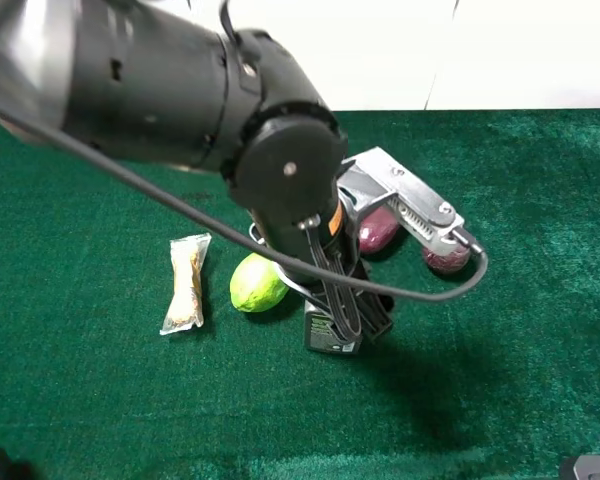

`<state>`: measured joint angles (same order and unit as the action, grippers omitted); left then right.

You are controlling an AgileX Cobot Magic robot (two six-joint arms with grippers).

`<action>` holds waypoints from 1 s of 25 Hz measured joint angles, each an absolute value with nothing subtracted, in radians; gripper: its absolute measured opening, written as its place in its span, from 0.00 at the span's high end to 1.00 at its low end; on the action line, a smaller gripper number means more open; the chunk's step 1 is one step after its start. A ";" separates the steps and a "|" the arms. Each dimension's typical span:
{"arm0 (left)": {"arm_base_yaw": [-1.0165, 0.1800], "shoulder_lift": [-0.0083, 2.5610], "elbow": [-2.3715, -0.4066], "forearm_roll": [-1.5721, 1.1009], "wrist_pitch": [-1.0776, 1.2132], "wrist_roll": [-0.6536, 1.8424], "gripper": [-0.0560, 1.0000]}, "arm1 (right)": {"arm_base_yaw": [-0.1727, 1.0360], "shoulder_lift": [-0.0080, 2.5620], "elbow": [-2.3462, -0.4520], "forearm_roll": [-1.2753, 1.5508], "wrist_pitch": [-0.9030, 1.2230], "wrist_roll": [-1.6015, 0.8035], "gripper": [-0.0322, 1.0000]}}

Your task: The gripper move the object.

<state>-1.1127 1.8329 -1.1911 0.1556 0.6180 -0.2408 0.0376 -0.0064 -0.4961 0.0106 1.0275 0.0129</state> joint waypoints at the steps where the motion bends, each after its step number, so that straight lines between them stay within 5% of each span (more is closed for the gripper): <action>1: -1.113 1.823 -1.198 0.156 0.636 -0.241 0.10 | 0.038 -0.006 -0.496 0.011 1.028 0.013 0.30; 25: -1.113 1.458 -1.310 0.242 1.134 -0.365 0.07 | 0.038 -0.006 -0.496 0.011 1.028 0.013 0.30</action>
